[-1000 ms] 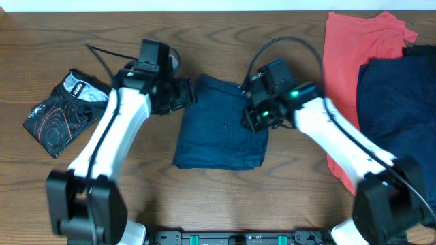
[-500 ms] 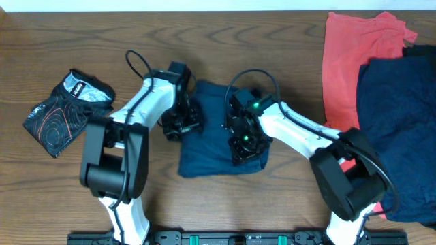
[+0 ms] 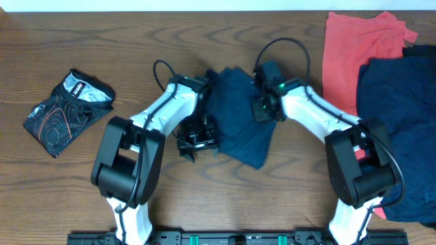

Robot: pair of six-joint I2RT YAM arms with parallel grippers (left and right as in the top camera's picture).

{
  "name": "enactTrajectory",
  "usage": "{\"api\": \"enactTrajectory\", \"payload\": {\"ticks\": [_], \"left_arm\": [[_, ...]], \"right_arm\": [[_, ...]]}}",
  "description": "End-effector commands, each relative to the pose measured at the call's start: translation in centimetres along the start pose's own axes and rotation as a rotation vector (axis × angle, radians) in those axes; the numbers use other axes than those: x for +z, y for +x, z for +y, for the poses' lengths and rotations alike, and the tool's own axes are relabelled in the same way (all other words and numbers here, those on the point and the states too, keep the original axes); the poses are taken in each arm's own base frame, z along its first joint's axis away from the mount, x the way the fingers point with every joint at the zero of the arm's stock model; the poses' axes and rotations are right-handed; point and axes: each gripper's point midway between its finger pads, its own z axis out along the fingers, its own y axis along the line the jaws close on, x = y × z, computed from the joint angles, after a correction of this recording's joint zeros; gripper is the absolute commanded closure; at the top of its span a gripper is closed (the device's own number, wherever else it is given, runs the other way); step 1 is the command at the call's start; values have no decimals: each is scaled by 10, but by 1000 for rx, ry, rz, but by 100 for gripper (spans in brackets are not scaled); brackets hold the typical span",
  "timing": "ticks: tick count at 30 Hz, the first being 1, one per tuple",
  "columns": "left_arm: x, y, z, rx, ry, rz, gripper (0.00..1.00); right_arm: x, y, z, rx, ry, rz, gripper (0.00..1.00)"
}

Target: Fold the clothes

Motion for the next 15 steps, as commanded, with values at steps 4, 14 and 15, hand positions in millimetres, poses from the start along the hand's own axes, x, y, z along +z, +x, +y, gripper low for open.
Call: {"api": "enactTrajectory", "payload": {"ticks": [4,14,15], "left_arm": [[-63,-26,18,29,-101,-360,21],[-138,-120,-22,408,27,-827,2],[-136,-126,-27,444,38,-836,2]], "right_arm": [[-21,-18,-30,-6,148,-20,59],[-112,-37,-2,-9,11,-181,40],[-120,-36,-1,-10,0,-191,40]]}}
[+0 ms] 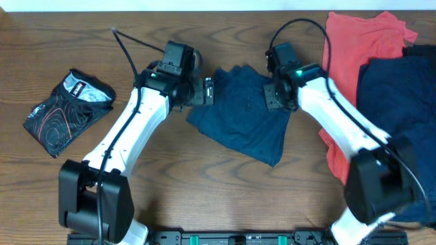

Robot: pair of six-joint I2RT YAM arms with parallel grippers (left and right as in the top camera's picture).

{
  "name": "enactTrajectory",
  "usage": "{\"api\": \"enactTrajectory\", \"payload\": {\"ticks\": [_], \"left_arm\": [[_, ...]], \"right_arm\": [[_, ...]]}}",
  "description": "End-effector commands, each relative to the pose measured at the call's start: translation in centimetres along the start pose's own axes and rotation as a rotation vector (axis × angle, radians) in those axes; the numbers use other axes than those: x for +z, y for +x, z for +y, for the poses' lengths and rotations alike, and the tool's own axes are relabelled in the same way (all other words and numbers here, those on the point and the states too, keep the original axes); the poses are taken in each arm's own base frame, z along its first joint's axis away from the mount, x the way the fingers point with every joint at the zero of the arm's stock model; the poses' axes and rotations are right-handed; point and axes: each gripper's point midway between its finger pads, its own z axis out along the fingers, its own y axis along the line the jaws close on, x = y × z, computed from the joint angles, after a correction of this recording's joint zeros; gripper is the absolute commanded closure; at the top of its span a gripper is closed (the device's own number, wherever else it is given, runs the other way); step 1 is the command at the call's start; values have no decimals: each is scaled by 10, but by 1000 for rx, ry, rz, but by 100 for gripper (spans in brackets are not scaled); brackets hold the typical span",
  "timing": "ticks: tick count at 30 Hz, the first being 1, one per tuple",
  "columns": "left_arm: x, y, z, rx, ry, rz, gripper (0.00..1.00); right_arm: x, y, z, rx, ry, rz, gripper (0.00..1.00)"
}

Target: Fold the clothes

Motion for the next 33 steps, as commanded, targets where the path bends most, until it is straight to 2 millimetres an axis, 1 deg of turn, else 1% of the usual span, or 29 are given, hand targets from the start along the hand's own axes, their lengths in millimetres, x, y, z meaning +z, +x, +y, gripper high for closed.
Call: {"api": "enactTrajectory", "payload": {"ticks": [1,3,5,8,11,14,16,18,20,22,24,26,27,29,30,33], "left_arm": [[25,-5,-7,174,47,1,2],[41,-6,-15,188,101,4,2],[55,-4,-22,187,156,13,2],[78,1,-27,184,207,37,2],[103,12,-25,177,218,75,2],[123,25,-23,167,232,119,2],[132,38,-32,150,290,164,2],[134,50,-46,151,360,205,0],[133,59,-60,161,405,232,12],[132,65,-73,181,433,245,30],[130,68,-81,199,444,247,43],[127,66,-85,207,448,241,60],[125,64,-85,208,449,233,72],[117,52,-82,202,448,202,89],[112,45,-79,197,447,182,93],[89,15,-64,174,436,96,94]], "right_arm": [[-42,-12,16,-14,-75,-82,39],[-53,-10,17,-14,-93,-89,39],[-59,-7,17,-14,-98,-89,39],[-66,-3,15,-15,-96,-80,38],[-66,2,14,-16,-92,-62,38],[-66,6,15,-17,-100,-48,38],[-66,6,15,-17,-99,-47,38],[-66,6,15,-17,-100,-48,38],[-66,6,15,-17,-100,-48,38],[-66,6,15,-17,-99,-48,38],[-66,6,15,-17,-99,-48,38],[-66,6,14,-17,-99,-45,38],[-66,7,14,-18,-98,-44,38],[-66,8,14,-18,-97,-40,38],[-66,8,14,-18,-97,-37,38],[-66,9,14,-18,-96,-33,38]]}}
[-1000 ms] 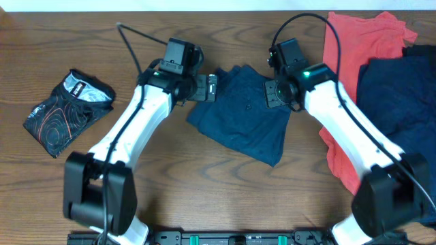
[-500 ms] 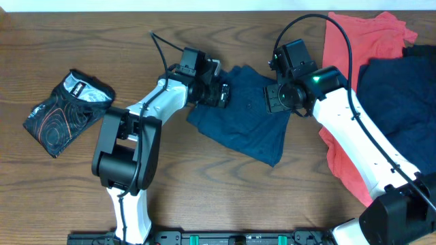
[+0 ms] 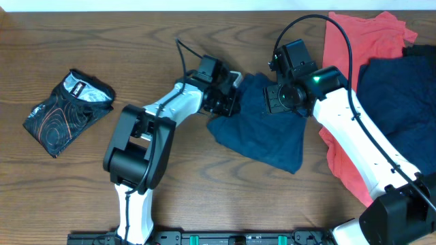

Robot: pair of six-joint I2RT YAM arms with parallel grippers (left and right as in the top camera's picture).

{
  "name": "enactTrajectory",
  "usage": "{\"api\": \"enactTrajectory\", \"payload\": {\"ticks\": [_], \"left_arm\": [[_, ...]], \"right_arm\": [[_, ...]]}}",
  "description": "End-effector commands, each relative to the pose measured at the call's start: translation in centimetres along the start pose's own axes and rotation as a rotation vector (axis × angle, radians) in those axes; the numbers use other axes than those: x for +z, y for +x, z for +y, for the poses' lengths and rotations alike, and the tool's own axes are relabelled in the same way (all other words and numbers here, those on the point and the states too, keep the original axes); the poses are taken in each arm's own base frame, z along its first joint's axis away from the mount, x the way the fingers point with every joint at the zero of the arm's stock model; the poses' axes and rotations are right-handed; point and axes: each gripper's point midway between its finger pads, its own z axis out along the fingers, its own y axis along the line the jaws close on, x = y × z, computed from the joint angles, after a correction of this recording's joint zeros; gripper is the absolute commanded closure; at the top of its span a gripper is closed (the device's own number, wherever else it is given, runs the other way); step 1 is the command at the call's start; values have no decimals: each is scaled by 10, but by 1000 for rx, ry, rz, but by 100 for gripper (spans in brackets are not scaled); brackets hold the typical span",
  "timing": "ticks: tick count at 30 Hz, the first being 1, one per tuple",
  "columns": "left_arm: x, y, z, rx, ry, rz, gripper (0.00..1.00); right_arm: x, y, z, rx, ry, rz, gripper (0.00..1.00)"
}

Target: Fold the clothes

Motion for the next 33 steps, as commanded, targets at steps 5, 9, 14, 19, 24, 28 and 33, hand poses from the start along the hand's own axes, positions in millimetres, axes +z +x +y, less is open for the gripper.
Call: {"api": "enactTrajectory", "payload": {"ticks": [5,9,14,19,24,28,33], "left_arm": [[-121,-51,46,-96,-130,-262,94],[-199,-56,90,-195,-259,-404,94],[-284,-45,146,-309,-390,-560,94],[-340,-11,210,-457,-555,-634,94],[-388,16,255,-544,-678,-722,94],[-403,23,264,-564,-666,-764,93],[-399,21,260,-573,-626,-767,94]], "right_arm": [[-7,-1,-3,0,12,-7,38],[-7,2,-8,1,40,4,39],[-7,3,-9,1,44,6,39],[-7,3,-9,1,44,6,38],[-7,3,-9,1,44,6,38],[-7,3,-9,1,44,6,38],[-7,2,-9,1,43,4,38]]}}
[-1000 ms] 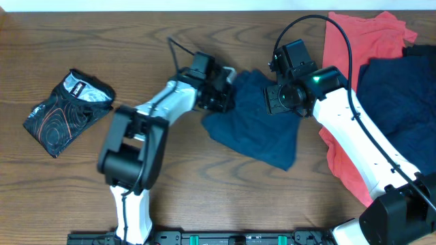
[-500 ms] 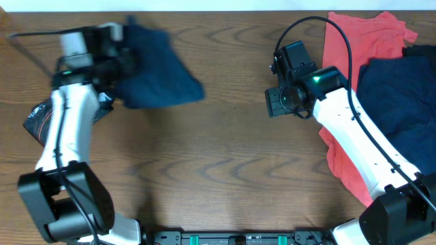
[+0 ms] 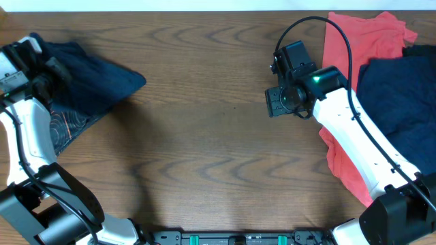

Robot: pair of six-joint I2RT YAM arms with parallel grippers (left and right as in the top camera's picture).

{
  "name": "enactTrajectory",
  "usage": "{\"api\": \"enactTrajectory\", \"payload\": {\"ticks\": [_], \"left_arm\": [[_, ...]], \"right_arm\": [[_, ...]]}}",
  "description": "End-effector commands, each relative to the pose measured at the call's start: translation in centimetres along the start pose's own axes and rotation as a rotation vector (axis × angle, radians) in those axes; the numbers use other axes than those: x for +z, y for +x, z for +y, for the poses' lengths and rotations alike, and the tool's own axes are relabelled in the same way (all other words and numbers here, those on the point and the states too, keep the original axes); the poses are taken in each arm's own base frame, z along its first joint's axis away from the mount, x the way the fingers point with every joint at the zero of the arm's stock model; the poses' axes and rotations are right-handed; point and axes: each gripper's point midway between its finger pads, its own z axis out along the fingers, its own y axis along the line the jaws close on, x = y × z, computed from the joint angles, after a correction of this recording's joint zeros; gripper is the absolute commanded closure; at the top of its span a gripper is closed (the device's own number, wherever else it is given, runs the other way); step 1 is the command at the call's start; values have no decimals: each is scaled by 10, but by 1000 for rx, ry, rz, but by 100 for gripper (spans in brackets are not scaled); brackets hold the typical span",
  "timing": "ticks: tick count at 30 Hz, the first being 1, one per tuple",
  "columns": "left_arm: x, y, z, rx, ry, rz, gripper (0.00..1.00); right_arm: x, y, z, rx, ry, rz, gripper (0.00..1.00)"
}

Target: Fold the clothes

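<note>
A navy garment lies at the table's far left, its pointed end toward the middle. It covers most of the black shorts with a red line pattern, which peek out below it. My left gripper is at the garment's left end, dark against the cloth and apparently shut on it. Right of the table's middle, my right gripper hangs over bare wood, open and empty, fingers pointing left.
A red garment is spread at the back right, with a large dark navy garment lying partly over it. The right arm reaches across the red cloth's left edge. A black rail runs along the front edge.
The navy garment has gone from the table's middle to the far left, along with my left gripper, and now lies over the patterned shorts. My right gripper has let go of it and stayed nearly in place.
Both grippers were on the crumpled navy garment at the middle. Then they held it spread between them, then drawn a little to the right. Now the left gripper alone has it at the far left on the patterned shorts.
</note>
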Motion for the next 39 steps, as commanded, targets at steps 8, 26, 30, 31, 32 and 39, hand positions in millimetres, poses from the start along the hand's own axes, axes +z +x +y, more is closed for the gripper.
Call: {"api": "enactTrajectory", "payload": {"ticks": [8,26,30,31,32,39], "left_arm": [[1,3,-11,-6,41,14,94],[1,28,41,-42,-219,99,42],[1,29,40,-99,-219,95,40],[1,30,40,-110,-219,100,40],[1,31,39,-122,-213,104,40],[2,39,27,-146,-145,141,41]], "right_arm": [[-7,-3,-3,3,9,-16,38],[-7,-3,-3,2,9,-15,37],[-7,-3,-3,3,9,-15,37],[-7,-3,-3,3,9,-15,37],[-7,-3,-3,3,9,-16,37],[-7,-3,-3,3,9,-17,37]]}}
